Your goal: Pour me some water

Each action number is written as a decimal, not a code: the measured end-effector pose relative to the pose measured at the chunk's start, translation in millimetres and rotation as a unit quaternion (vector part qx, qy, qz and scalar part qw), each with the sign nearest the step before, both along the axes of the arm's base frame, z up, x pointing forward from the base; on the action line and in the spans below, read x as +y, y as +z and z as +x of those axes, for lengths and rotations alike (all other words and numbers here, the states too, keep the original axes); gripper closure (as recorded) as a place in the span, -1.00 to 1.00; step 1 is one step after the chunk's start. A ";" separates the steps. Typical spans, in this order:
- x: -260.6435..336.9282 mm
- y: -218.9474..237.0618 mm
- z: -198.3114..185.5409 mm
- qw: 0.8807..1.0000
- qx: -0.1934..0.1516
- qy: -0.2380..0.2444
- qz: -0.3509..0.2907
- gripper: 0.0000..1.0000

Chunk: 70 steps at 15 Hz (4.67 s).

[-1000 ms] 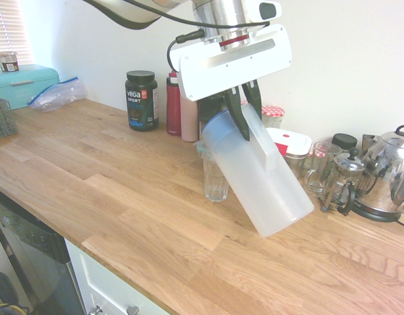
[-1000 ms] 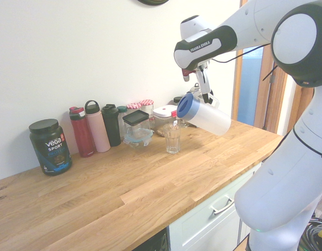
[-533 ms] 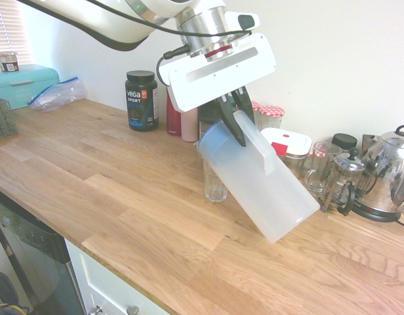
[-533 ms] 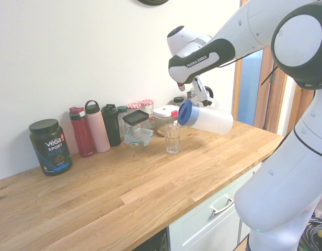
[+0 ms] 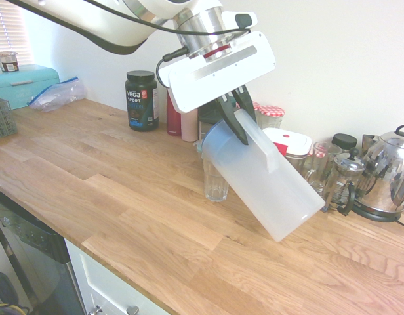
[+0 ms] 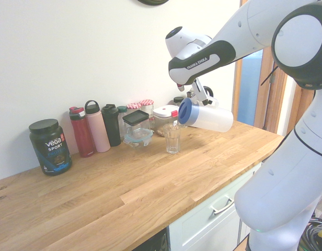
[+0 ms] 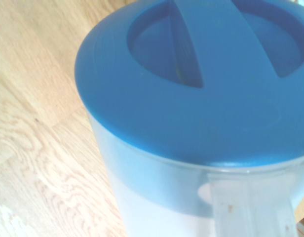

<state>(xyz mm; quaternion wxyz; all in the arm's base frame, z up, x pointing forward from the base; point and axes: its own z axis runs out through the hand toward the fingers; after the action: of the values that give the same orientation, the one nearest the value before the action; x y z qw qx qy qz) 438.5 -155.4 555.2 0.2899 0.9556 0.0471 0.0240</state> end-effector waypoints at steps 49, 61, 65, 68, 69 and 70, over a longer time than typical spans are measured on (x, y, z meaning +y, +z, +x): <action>292.2 -59.0 -124.0 0.806 -0.344 -0.236 0.419 1.00; 324.2 -87.4 -102.4 0.796 -0.364 -0.216 0.433 1.00; 318.6 -97.9 -93.2 0.793 -0.368 -0.229 0.428 1.00; 316.7 -103.5 -89.1 0.792 -0.367 -0.234 0.428 -1.00; 316.8 -104.4 -88.8 0.791 -0.366 -0.236 0.428 -1.00; 316.8 -104.7 -88.7 0.791 -0.366 -0.238 0.429 -1.00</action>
<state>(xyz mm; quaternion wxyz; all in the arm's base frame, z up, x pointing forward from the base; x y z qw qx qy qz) 349.8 161.4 450.6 -0.1580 0.8822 -0.3070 0.3201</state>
